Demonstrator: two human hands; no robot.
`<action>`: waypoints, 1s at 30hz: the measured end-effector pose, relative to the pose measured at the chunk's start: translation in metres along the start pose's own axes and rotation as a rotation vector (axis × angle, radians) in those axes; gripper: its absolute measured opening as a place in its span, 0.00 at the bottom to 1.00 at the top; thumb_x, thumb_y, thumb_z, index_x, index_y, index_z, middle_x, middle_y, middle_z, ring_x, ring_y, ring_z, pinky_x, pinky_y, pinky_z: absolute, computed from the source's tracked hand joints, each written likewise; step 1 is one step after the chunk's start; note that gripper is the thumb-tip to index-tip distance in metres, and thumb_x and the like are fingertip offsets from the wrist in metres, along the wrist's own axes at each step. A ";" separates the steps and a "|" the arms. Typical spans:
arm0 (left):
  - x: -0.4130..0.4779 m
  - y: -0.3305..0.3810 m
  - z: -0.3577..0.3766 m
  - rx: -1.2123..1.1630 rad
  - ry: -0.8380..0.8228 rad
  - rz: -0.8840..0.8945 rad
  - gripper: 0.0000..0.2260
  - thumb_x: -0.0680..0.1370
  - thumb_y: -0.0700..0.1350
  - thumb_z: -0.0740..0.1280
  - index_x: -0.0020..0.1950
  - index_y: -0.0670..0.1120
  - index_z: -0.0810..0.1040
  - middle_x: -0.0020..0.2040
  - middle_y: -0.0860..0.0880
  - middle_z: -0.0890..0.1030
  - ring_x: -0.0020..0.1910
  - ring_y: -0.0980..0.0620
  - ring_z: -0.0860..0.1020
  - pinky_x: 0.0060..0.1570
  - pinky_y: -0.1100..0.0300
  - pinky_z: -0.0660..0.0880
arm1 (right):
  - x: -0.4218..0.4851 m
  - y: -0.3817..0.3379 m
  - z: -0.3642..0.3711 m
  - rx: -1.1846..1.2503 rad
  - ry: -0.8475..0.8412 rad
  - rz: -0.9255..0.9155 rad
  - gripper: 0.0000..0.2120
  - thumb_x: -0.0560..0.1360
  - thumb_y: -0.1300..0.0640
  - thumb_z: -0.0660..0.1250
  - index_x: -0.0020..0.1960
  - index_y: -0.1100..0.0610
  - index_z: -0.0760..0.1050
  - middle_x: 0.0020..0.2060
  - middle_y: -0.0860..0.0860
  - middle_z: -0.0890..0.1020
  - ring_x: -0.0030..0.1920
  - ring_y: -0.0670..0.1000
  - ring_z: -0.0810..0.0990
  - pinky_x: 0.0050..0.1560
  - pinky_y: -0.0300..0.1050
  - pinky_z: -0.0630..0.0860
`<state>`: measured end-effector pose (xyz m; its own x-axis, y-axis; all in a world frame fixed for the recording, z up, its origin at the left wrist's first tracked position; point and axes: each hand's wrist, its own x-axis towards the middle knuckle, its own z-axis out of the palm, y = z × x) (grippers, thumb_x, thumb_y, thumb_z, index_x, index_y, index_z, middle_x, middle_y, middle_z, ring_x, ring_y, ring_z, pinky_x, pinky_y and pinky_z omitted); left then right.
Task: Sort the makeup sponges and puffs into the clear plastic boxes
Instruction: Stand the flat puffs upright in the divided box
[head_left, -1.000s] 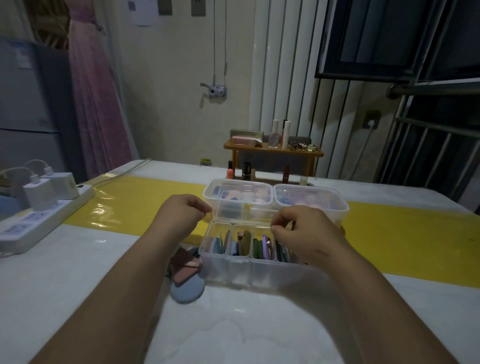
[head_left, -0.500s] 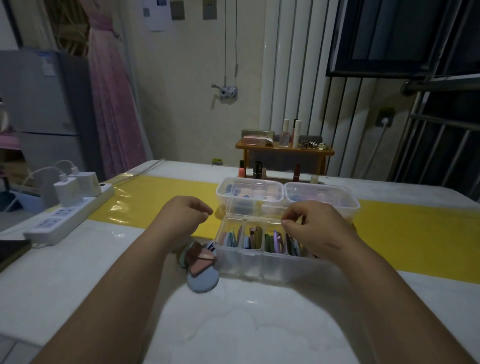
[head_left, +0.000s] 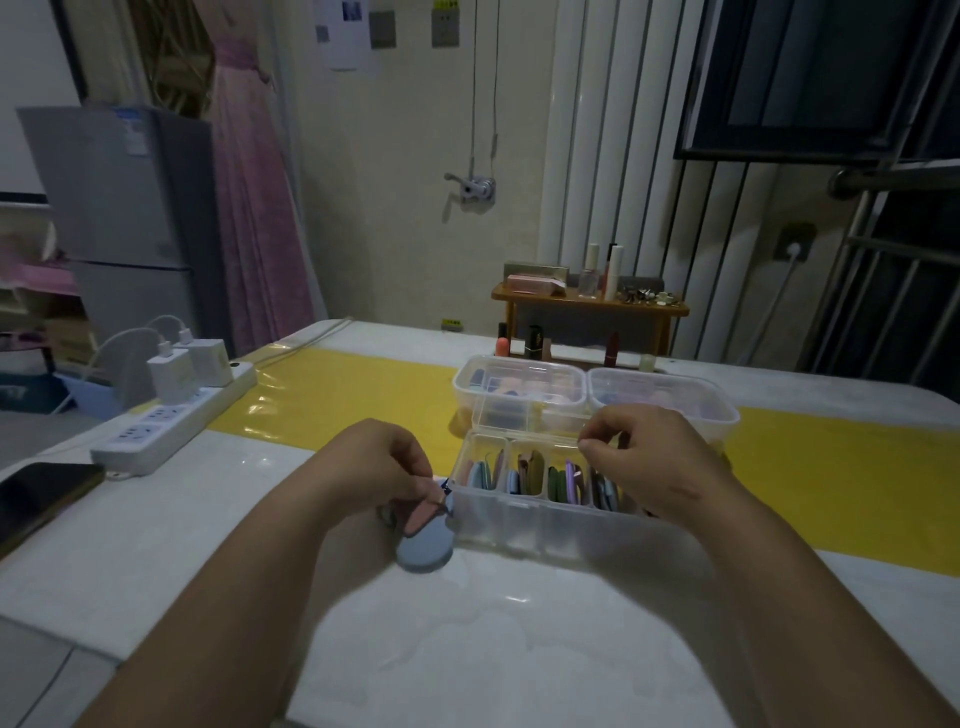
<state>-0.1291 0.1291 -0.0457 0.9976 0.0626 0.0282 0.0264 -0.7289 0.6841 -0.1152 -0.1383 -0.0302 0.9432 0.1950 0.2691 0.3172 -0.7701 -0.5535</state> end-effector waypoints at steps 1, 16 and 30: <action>0.001 0.001 -0.001 -0.028 0.026 -0.005 0.04 0.70 0.40 0.77 0.39 0.45 0.83 0.35 0.49 0.84 0.34 0.54 0.79 0.36 0.61 0.75 | 0.001 0.001 0.000 0.006 -0.001 -0.002 0.05 0.79 0.54 0.65 0.47 0.47 0.78 0.41 0.42 0.79 0.40 0.43 0.76 0.34 0.34 0.68; 0.039 0.054 0.012 -0.431 0.255 0.135 0.05 0.72 0.37 0.73 0.45 0.45 0.80 0.42 0.46 0.82 0.40 0.50 0.78 0.36 0.59 0.72 | 0.008 0.016 -0.001 0.121 0.083 -0.006 0.06 0.78 0.55 0.67 0.46 0.44 0.79 0.41 0.42 0.81 0.41 0.43 0.78 0.41 0.39 0.75; 0.033 0.068 0.049 -0.425 0.167 0.261 0.06 0.71 0.39 0.75 0.40 0.46 0.79 0.39 0.46 0.82 0.41 0.47 0.81 0.43 0.52 0.80 | 0.009 0.009 0.002 0.169 0.025 -0.095 0.05 0.79 0.53 0.67 0.48 0.43 0.78 0.45 0.39 0.80 0.42 0.43 0.78 0.42 0.38 0.76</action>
<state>-0.0912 0.0483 -0.0343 0.9430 0.0494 0.3292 -0.2841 -0.3958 0.8733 -0.1036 -0.1419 -0.0340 0.9060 0.2451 0.3452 0.4190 -0.6353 -0.6487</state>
